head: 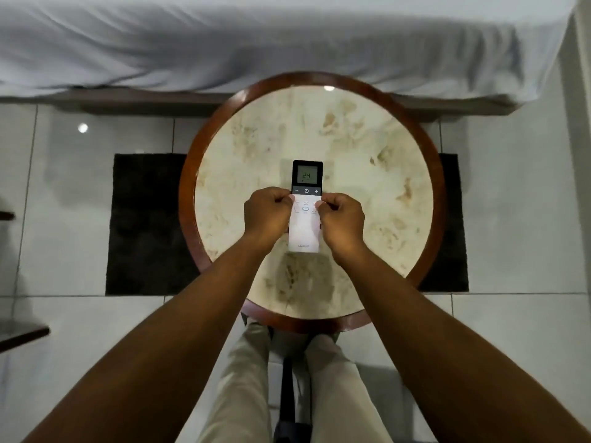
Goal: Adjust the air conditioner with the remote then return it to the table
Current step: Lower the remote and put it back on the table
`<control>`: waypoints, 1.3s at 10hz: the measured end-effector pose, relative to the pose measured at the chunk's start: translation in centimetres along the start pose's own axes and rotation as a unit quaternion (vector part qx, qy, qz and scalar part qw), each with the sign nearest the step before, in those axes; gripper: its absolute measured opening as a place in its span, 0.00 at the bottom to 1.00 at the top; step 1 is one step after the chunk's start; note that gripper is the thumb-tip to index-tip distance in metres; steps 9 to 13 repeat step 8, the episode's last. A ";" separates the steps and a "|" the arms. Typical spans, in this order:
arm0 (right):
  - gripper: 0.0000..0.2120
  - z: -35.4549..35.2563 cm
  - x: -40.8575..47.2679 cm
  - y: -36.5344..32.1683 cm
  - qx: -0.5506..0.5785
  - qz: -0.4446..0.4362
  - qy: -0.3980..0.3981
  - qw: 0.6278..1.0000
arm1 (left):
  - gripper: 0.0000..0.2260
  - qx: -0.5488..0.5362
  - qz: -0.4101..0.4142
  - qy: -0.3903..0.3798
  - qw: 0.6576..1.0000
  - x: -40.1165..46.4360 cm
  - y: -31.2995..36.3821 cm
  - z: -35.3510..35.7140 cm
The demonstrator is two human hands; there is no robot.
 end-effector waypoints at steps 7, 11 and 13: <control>0.11 3.3 1.9 6.7 -0.109 -0.006 -0.007 0.994 | 0.07 0.103 0.021 0.033 0.994 2.6 -8.3 3.2; 0.13 2.7 1.5 6.3 -0.116 -0.011 0.003 0.993 | 0.08 0.104 0.024 0.023 0.994 2.1 -8.2 2.7; 0.13 2.7 1.5 6.3 -0.116 -0.011 0.003 0.993 | 0.08 0.104 0.024 0.023 0.994 2.1 -8.2 2.7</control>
Point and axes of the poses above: each hand's wrist, its own x-axis towards the middle knuckle, its own z-axis out of the palm, y = z × x, the point moved 8 cm from there along x, towards the middle knuckle, and after that the axes turned 1 degree about x, right-handed, at the moved point
